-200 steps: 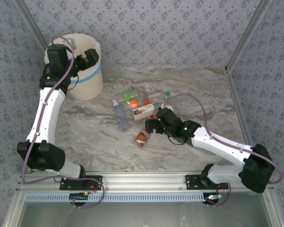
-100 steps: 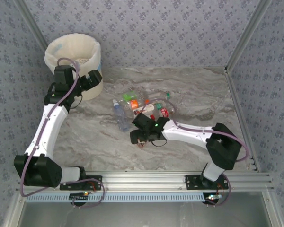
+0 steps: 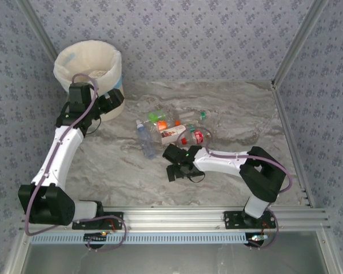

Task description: Put the plastic bottles in the bin

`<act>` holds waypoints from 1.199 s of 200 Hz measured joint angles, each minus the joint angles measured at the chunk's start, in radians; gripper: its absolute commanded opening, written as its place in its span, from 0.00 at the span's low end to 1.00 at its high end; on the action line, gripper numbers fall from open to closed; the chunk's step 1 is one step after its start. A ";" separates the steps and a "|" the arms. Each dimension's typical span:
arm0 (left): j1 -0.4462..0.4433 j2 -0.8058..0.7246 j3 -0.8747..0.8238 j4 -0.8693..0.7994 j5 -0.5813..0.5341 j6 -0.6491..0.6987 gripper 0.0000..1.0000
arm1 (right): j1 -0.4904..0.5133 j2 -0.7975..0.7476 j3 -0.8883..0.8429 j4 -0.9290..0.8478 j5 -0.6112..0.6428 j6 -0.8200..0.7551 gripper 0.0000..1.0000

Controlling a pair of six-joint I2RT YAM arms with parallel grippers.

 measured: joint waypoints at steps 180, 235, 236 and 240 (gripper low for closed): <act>-0.173 0.024 -0.114 0.127 0.142 -0.022 0.99 | 0.004 -0.319 -0.177 0.345 0.164 -0.253 0.52; -0.290 0.023 -0.214 0.348 0.348 -0.059 0.99 | -0.024 -0.433 -0.257 0.564 0.154 -0.332 0.51; -0.294 0.023 -0.215 0.352 0.351 -0.059 0.99 | -0.025 -0.435 -0.259 0.571 0.153 -0.334 0.51; -0.303 0.023 -0.216 0.361 0.359 -0.059 0.99 | -0.028 -0.438 -0.263 0.590 0.149 -0.338 0.51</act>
